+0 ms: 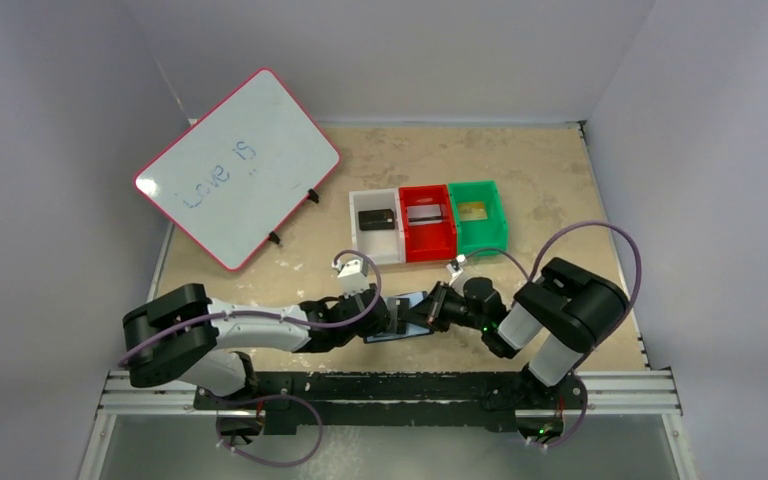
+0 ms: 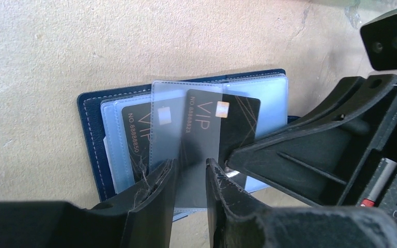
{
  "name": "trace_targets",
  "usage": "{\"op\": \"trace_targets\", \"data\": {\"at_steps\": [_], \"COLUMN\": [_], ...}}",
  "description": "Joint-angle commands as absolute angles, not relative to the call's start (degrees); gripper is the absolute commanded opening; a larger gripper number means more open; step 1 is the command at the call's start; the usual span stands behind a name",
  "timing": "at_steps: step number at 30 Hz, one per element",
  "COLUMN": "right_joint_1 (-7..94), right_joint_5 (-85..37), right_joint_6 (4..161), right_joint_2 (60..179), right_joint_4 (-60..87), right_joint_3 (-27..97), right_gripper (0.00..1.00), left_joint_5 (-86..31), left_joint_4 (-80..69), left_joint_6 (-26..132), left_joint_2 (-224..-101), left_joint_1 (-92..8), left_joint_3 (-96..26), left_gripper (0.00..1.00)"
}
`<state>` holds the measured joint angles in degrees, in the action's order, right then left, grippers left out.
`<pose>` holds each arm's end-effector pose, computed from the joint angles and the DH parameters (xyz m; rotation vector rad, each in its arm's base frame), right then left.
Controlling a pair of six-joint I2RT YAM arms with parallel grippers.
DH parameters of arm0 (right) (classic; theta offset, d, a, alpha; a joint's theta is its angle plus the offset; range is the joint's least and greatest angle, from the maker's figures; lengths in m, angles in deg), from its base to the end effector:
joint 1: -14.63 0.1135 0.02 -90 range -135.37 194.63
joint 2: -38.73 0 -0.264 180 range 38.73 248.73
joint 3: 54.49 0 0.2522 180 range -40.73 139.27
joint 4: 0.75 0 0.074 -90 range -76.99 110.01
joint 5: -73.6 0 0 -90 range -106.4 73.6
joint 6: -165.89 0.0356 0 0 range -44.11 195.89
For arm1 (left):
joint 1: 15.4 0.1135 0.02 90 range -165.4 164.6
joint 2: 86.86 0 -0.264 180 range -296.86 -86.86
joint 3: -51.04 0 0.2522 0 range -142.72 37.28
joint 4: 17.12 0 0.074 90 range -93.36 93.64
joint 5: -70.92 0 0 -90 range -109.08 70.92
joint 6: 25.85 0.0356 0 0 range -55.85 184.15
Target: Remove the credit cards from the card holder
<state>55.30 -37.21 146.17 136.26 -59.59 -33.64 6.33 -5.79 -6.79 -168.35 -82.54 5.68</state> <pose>0.1547 0.1496 0.0969 0.2792 2.2147 1.5585 0.1137 -0.2303 0.1477 -0.2891 2.3834 -0.6766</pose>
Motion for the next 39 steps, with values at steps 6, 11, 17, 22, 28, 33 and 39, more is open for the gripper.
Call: {"op": "trace_targets", "data": {"at_steps": [6, 11, 17, 22, 28, 33, 39], "right_joint_1": [55.51, 55.50, 55.50, 55.50, 55.51, 55.50, 55.50], "right_joint_5": [-32.02, -28.29, -20.71, -13.49, -6.90, -4.96, -5.31], "right_joint_6": [143.28, 141.53, 138.30, 135.44, 130.28, 123.74, 111.60], "right_joint_2": [125.04, 117.04, 101.13, 85.09, 77.33, 78.96, 85.38], "right_joint_4": [-43.17, -31.14, -10.34, 4.50, 14.46, 15.24, 11.20], "right_joint_3": [-33.44, -31.77, -28.06, -24.19, -17.65, -12.18, -5.63], "right_gripper": [0.00, 0.00, 0.00, 0.00, 0.00, 0.00, 0.00], "left_joint_5": [7.35, 7.32, 7.08, 8.98, 13.41, 14.17, 14.51], "left_joint_4": [-0.54, -0.58, -0.24, 2.85, 12.32, 18.33, 28.12], "left_joint_6": [-6.26, -6.21, -5.58, -4.63, -1.38, 2.24, 8.56], "left_joint_2": [-167.24, -166.49, -165.17, -162.15, -159.24, -156.84, -154.49], "left_joint_1": [-82.55, -82.53, -82.55, -82.55, -82.10, -77.67, -67.70], "left_joint_3": [7.31, 7.30, 6.51, 4.13, -3.19, -7.59, -14.83], "left_gripper": [0.27, 0.28, 0.29, 0.34, 0.47, 0.60, 0.71]}}
